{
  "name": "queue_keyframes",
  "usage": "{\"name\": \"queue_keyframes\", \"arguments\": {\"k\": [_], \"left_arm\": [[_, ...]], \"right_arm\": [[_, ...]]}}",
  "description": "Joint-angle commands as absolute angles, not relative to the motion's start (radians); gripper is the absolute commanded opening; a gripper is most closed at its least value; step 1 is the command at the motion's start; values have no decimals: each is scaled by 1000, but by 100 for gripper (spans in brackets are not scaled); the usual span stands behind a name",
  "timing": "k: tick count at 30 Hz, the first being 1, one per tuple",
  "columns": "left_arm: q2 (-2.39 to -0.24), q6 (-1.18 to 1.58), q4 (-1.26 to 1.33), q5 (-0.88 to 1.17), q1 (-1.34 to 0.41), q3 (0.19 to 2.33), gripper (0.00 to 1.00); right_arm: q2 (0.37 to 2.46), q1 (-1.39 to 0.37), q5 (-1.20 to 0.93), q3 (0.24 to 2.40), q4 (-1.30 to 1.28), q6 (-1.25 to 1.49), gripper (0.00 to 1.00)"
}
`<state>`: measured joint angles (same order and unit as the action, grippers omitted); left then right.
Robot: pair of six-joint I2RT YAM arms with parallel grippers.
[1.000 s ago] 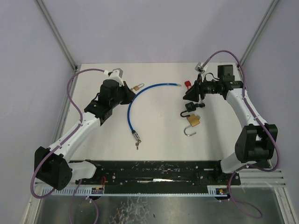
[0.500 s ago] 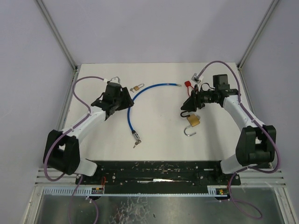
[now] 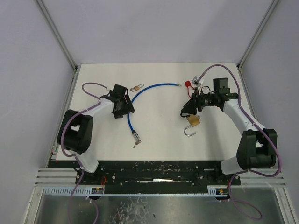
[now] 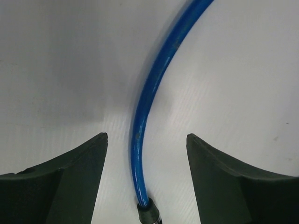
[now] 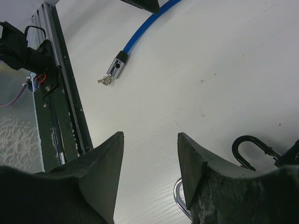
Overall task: Lock with the key
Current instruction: Pick up the lock from the center of the board.
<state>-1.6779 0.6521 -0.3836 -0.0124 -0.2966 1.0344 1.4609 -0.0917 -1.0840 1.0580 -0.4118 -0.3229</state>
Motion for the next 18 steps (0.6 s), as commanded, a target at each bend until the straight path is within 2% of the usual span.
{"name": "queue_keyframes", "arguments": {"k": [1, 18], "left_arm": [[-1725, 620, -518, -121, -315, 1112, 67], [-1864, 584, -624, -197, -386, 1194, 43]], "right_arm": [[1431, -97, -1092, 1056, -379, -309, 57], [1424, -97, -1094, 1049, -376, -305, 57]]}}
